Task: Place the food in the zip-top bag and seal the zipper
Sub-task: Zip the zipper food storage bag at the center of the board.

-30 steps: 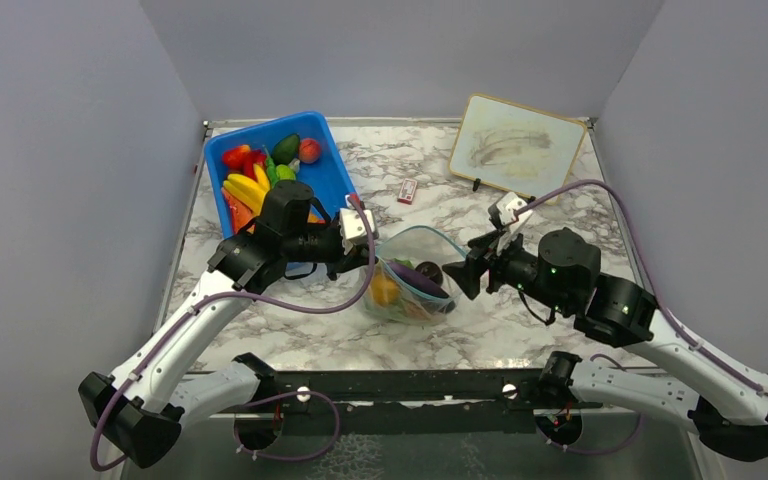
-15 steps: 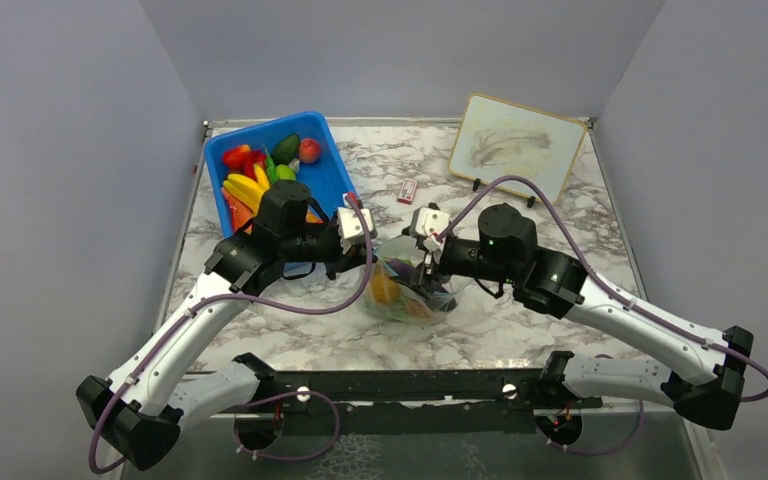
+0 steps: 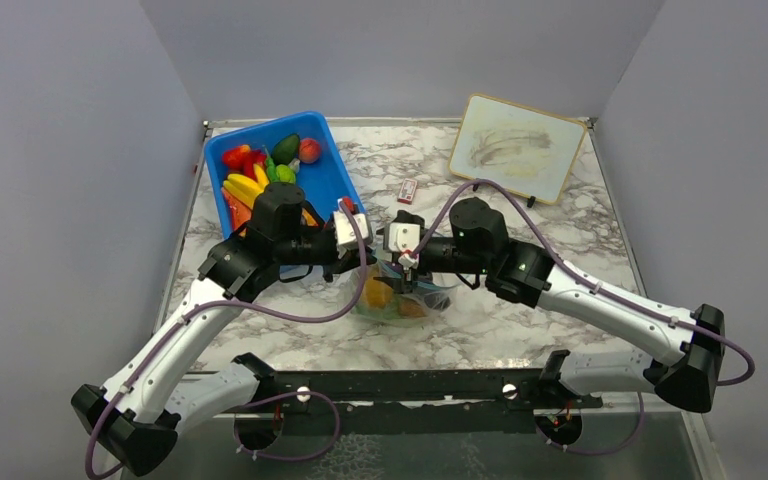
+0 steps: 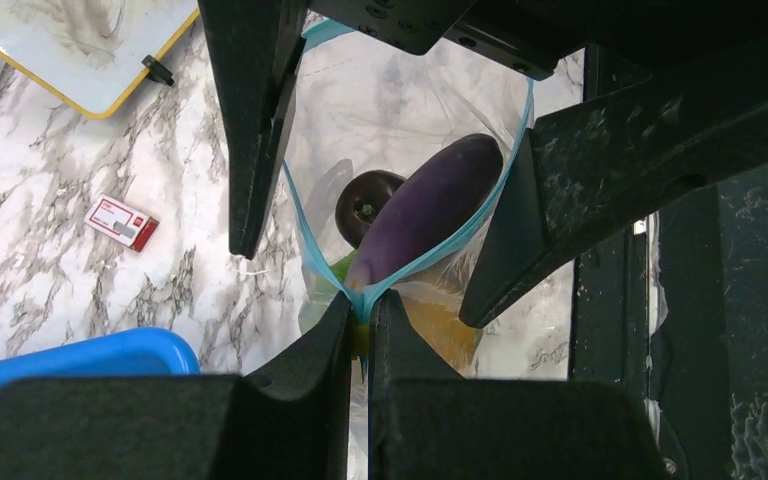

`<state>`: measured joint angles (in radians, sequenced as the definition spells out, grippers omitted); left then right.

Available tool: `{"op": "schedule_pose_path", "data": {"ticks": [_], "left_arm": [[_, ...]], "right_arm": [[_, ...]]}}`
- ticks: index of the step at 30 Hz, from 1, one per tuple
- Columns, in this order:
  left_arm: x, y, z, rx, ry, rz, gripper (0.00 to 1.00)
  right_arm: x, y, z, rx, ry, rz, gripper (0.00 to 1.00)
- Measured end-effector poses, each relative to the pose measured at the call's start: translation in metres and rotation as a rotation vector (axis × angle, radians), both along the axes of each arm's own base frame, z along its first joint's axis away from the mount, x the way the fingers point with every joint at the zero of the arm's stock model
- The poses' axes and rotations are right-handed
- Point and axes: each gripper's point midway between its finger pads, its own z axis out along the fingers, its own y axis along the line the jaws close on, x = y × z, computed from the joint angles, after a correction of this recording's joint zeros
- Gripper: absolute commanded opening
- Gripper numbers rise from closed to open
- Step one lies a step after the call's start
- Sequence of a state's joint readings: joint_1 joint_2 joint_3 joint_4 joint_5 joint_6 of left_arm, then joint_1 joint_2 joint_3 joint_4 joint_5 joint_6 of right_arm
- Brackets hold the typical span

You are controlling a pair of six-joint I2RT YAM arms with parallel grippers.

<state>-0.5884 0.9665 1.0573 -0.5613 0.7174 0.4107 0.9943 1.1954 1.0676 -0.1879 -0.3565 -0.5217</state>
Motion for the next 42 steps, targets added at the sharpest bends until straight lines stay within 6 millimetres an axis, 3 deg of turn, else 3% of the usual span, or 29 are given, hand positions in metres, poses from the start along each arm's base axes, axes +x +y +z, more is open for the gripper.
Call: {"op": "schedule_pose_path", "data": {"ticks": [2, 4, 13, 15, 21, 23, 32, 42], "left_arm": [[0.000, 0.000, 0.000, 0.000, -0.003, -0.004, 0.00], [-0.002, 0.000, 0.000, -0.002, -0.009, -0.010, 0.00], [-0.014, 0.004, 0.005, -0.023, -0.085, -0.062, 0.00], [-0.014, 0.005, 0.006, -0.024, -0.097, -0.064, 0.06], [-0.014, 0.005, 0.009, -0.033, -0.107, -0.060, 0.44], [-0.015, 0.006, 0.015, -0.048, -0.125, -0.057, 0.49], [-0.017, 0.007, 0.026, -0.142, -0.185, -0.019, 0.55], [-0.012, -0.002, 0.011, -0.199, -0.183, -0.027, 0.52]], "right_arm": [[0.000, 0.000, -0.006, -0.019, 0.007, 0.006, 0.68], [-0.001, 0.000, -0.007, -0.023, 0.007, 0.010, 0.51], [0.000, -0.002, -0.014, -0.043, -0.014, 0.010, 0.02], [0.000, -0.002, -0.014, -0.046, -0.019, 0.012, 0.01], [-0.001, -0.008, -0.018, -0.050, -0.031, 0.005, 0.01], [-0.003, -0.015, -0.021, -0.058, -0.034, -0.006, 0.01], [-0.008, -0.032, -0.001, -0.012, -0.051, -0.042, 0.01], [-0.013, -0.034, -0.010, -0.007, 0.022, -0.055, 0.01]]}}
